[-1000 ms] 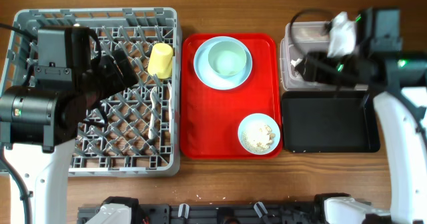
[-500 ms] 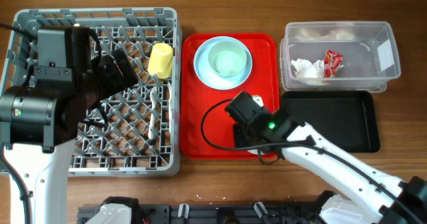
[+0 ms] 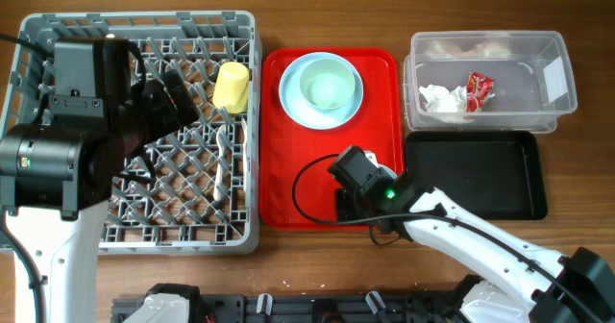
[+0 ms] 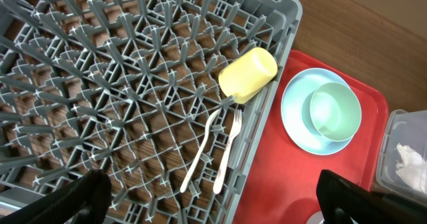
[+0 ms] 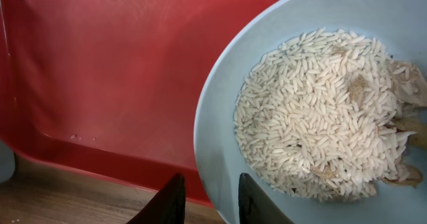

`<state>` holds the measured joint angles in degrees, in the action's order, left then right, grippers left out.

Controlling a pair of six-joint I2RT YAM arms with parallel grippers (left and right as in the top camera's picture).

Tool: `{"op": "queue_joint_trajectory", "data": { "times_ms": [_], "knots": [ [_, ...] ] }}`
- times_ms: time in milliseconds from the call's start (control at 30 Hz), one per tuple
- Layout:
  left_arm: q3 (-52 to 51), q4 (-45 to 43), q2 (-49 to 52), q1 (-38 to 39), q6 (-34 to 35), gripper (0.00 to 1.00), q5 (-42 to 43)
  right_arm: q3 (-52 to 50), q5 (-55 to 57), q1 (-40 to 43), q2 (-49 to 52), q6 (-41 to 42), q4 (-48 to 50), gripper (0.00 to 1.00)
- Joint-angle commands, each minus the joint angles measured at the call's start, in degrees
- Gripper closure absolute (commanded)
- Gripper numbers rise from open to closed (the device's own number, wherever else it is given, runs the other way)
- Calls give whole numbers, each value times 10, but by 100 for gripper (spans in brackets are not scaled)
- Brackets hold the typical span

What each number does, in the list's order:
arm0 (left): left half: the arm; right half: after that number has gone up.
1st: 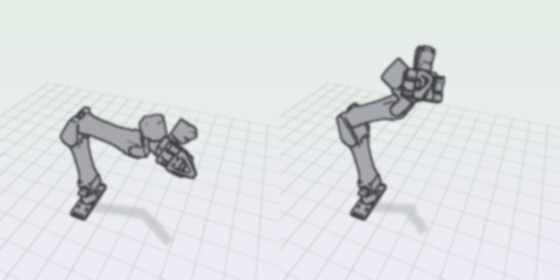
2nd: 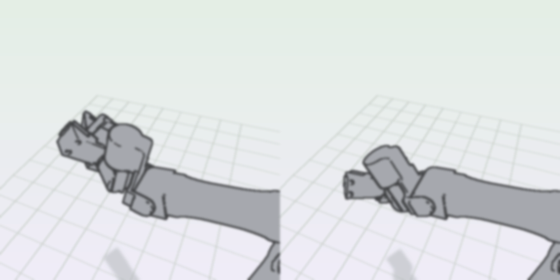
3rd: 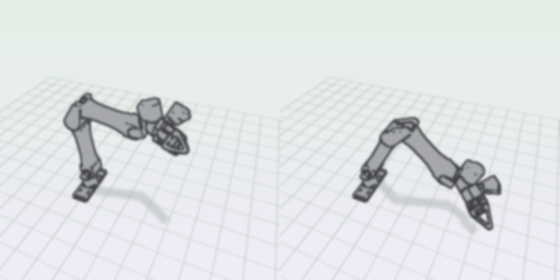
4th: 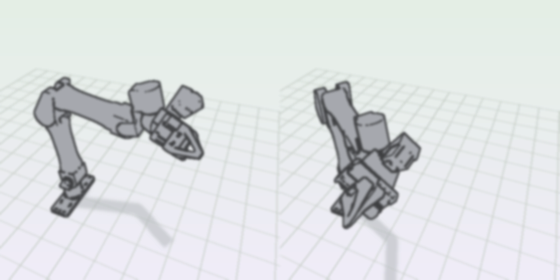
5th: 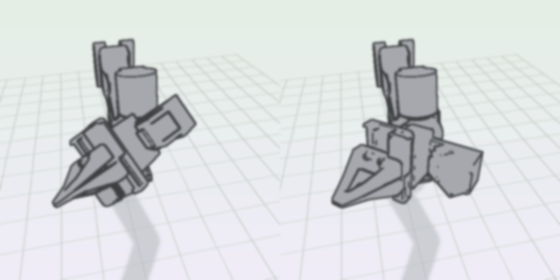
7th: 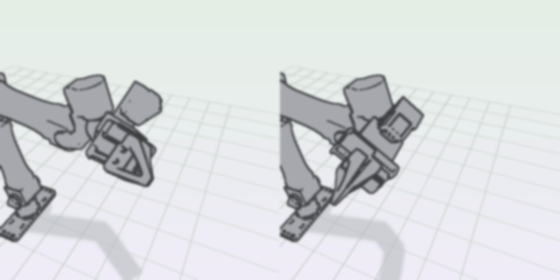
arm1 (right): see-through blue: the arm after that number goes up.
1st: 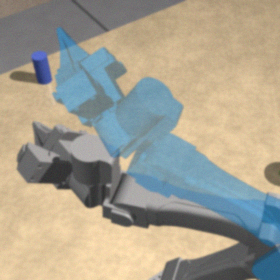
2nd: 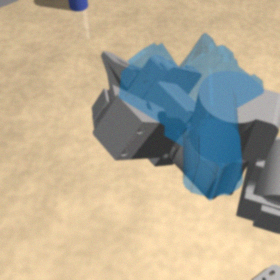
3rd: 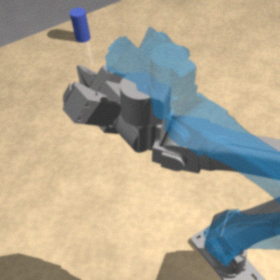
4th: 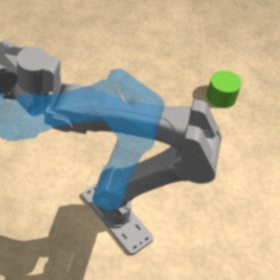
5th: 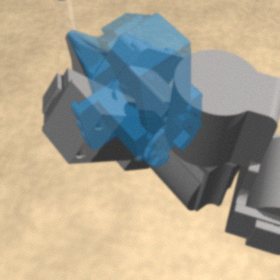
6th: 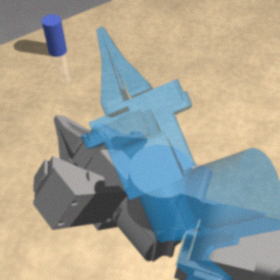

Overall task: Sort waste into correct bins and load items into the dishwasher rack
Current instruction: 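Grasp the rim of the light-blue rice bowl with the right gripper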

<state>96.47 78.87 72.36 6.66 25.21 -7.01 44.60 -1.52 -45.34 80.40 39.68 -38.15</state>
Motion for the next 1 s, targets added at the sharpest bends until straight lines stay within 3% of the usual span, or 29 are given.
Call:
{"op": "queue_joint_trajectory", "data": {
  "times_ms": [0,300,467,567,733,967],
  "knots": [
    [0,-2,-6,2,5,0,3,-5,-12,-2,1,-9,2,72],
    [0,-2,-6,2,6,0,3,-18,19,-2,1,-90,13,69],
    [0,-2,-6,2,6,0,3,-21,53,-2,1,-191,22,69],
    [0,-2,-6,2,6,0,3,-21,117,-2,1,-191,74,69],
    [0,-2,-6,2,6,0,3,-21,132,-1,1,-213,151,69],
    [0,-2,-6,2,6,0,3,-21,41,-1,0,-215,92,64]
  ]
}}
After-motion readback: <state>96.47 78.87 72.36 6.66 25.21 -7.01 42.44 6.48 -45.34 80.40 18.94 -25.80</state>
